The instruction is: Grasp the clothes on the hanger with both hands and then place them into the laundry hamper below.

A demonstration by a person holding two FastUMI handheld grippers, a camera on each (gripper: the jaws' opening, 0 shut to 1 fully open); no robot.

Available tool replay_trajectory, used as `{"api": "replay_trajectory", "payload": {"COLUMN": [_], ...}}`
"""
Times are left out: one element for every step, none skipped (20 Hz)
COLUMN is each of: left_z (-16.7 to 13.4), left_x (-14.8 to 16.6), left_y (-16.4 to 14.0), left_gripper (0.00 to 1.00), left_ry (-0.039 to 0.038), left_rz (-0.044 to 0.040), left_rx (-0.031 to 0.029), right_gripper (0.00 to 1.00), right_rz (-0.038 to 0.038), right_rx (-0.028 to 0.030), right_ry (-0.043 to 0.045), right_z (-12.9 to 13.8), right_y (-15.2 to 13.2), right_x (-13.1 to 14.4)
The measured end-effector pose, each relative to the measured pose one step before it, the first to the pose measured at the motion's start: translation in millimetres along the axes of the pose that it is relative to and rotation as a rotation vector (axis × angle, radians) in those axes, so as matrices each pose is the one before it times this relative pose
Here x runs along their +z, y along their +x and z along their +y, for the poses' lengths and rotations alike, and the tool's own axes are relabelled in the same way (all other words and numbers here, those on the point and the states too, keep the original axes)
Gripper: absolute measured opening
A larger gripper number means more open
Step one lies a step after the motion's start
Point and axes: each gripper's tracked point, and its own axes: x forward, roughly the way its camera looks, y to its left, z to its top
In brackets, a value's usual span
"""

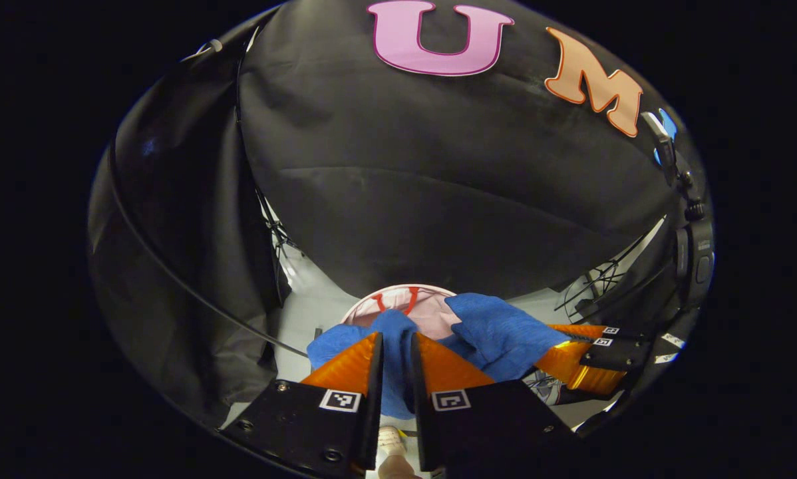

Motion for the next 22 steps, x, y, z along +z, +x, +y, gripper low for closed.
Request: {"api": "replay_trajectory", "payload": {"left_z": [-0.38, -2.36, -2.87, -0.22, 0.52, 1.19, -0.03, -1.02, -0.25, 0.12, 0.85, 0.70, 0.00, 0.75, -1.37, -3.26, -1.27, -2.06, -2.59, -1.36, -0.48, -1.75], "left_x": [2.57, -0.73, -1.52, -1.63, -0.19, 0.59, 0.30, -0.04, 1.11, -0.73, 2.09, 1.61, 4.84, 5.29, 8.56, 11.34, 12.58, 11.23, 14.76, 14.74, 14.86, 11.63], "left_y": [-0.17, 1.18, 0.28, 0.10, -0.45, -1.17, -0.48, -0.20, 0.10, -0.15, -0.32, -1.42, -1.10, -1.42, -4.38, -8.54, -7.39, -7.87, -6.91, -7.63, -7.28, -5.66], "left_gripper": [0.26, 0.26, 0.26, 0.26, 0.26, 0.26, 0.26, 0.26, 0.26, 0.26, 0.26, 0.26, 0.26, 0.26, 0.26, 0.26, 0.26, 0.26, 0.25, 0.26, 0.26, 0.26], "left_ry": [0.00560, 0.00401, 0.00064, 0.00088, 0.00222, 0.00301, 0.00168, -0.00081, -0.00101, 0.00042, 0.00046, -0.00226, -0.00141, 0.00197, 0.00503, 0.00783, 0.01111, 0.01100, 0.00813, 0.00688, 0.00849, 0.01105], "left_rz": [-0.00177, 0.00141, 0.00096, 0.00178, 0.00018, -0.00074, -0.00330, -0.00092, -0.00124, -0.00153, -0.00667, -0.01151, -0.02270, -0.02300, -0.02655, -0.03473, -0.03812, -0.04432, -0.04774, -0.04998, -0.04059, -0.03612], "left_rx": [0.00113, -0.00105, -0.00505, -0.00414, -0.00115, -0.00073, -0.00024, -0.00215, -0.00257, 0.00134, 0.00217, -0.00274, -0.00335, -0.00278, -0.00247, -0.00329, -0.00335, -0.00271, -0.00544, -0.00679, 0.00110, 0.00304], "right_gripper": [0.08, 0.09, 0.08, 0.08, 0.08, 0.08, 0.08, 0.08, 0.08, 0.09, 0.08, 0.08, 0.08, 0.08, 0.08, 0.08, 0.08, 0.08, 0.08, 0.08, 0.08, 0.09], "right_rz": [-0.00326, -0.00676, -0.00415, -0.00252, -0.00230, -0.00273, -0.00138, -0.00173, -0.00227, -0.00295, -0.00587, -0.00965, -0.01642, -0.01893, -0.02239, -0.02970, -0.03277, -0.03902, -0.04380, -0.05191, -0.05161, -0.04821], "right_rx": [0.00780, 0.00260, 0.00147, 0.00126, -0.00041, 0.00010, -0.00071, -0.00046, 0.00216, -0.00060, -0.00077, -0.00045, 0.00002, -0.00045, -0.00124, -0.00222, -0.00319, -0.00239, -0.00503, -0.00773, -0.01127, -0.01083], "right_ry": [0.01185, 0.00865, 0.00240, -0.00158, -0.00247, -0.00144, -0.00022, 0.00218, 0.00330, 0.00142, 0.00040, -0.00081, -0.00048, -0.00056, -0.00098, -0.00087, -0.00388, -0.00217, -0.00261, -0.00377, -0.00985, -0.01226], "right_z": [1.99, 1.63, -0.61, 0.26, 0.42, 0.04, 0.10, -0.90, 1.15, -0.18, -1.23, -0.52, -0.77, -1.43, -1.54, -0.11, 0.00, -0.35, -1.30, -3.35, -5.87, -6.18], "right_y": [0.37, 1.08, -1.09, -2.06, -1.86, -1.08, -0.03, -0.46, 1.03, -0.36, -1.39, -1.72, -1.65, -2.98, -3.46, -4.81, -7.59, -7.77, -8.90, -9.55, -7.48, -8.53], "right_x": [0.30, 3.36, 0.33, 3.71, 3.09, 2.74, 0.11, 0.87, -1.10, 1.24, 1.53, 2.40, 1.65, 4.71, 5.70, 9.28, 12.71, 13.42, 13.81, 16.66, 14.10, 16.75]}}
